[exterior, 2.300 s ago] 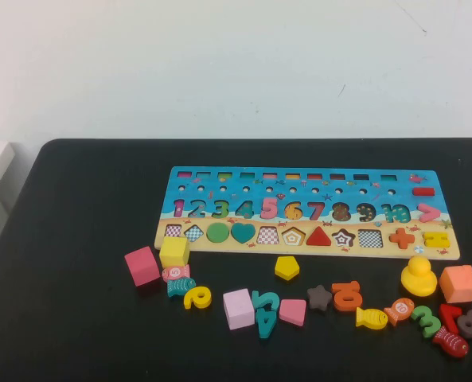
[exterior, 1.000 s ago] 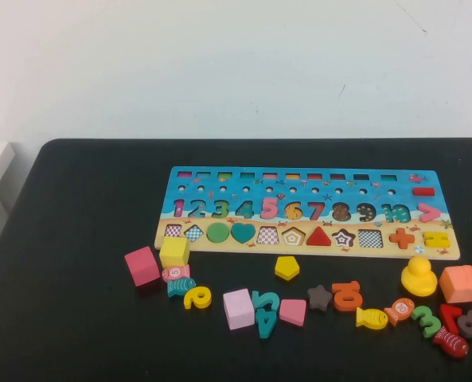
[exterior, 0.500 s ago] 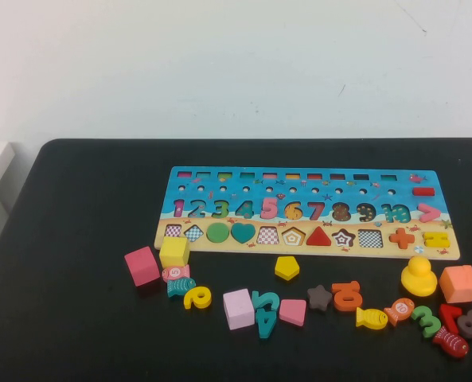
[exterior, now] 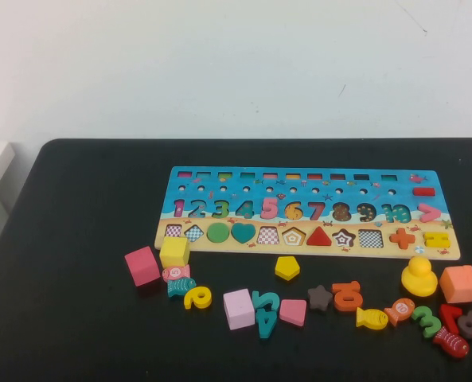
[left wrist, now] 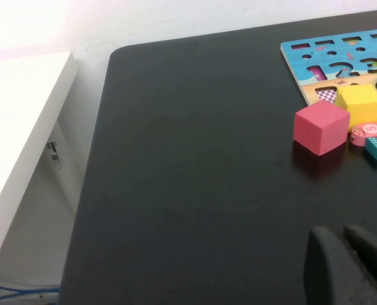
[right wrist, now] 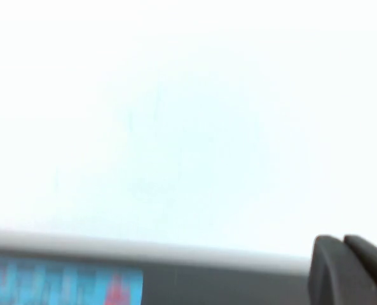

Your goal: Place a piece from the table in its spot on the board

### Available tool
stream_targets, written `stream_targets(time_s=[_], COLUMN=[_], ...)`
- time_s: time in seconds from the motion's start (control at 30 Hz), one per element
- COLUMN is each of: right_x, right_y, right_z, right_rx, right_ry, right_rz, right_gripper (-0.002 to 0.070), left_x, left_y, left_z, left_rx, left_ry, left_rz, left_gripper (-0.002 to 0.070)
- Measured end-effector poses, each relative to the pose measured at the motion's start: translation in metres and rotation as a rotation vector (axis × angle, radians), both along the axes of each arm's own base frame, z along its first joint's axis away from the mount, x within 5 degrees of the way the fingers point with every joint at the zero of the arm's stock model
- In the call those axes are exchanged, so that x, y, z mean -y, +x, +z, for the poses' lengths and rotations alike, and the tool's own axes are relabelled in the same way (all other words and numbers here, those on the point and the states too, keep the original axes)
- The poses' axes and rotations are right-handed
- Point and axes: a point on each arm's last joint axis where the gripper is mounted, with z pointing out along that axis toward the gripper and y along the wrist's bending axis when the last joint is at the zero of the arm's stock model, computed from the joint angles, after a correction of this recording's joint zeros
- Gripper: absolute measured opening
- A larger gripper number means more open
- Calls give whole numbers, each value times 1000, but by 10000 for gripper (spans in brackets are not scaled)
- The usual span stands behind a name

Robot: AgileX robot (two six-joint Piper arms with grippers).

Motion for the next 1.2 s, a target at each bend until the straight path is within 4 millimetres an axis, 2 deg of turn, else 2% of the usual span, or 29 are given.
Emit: stream_targets(time_s=[0.17, 0.33, 0.47, 0.6, 0.83, 0.9, 1.03, 1.2], right_x=[-2, -2, -2, -3, -5, -6, -6, -6], right_y=[-4, -5, -6, -11, -21, -24, -34, -48], right_z=[17, 20, 23, 34, 50, 61, 96, 135], right_rx=[190, 225, 273, 416, 589, 602, 612, 478], right_ry=[-25, -26, 55, 150, 145, 137, 109, 119], right_rz=[13, 17, 41, 91, 126, 127, 109, 70], right_gripper=[19, 18, 19, 19, 18, 18, 18, 19], left_x=[0, 0, 0, 0, 0, 0, 0, 0], left_y=[0, 0, 0, 0, 0, 0, 0, 0], left_z=[0, 0, 0, 0, 0, 0, 0, 0], left_rx=[0, 0, 0, 0, 0, 0, 0, 0], left_ry=[0, 0, 3, 3, 3, 3, 3, 4], left_rz=[0, 0, -1, -1, -1, -1, -1, -1], left_gripper=[-1, -1, -1, -1, -1, -1, -2, -2])
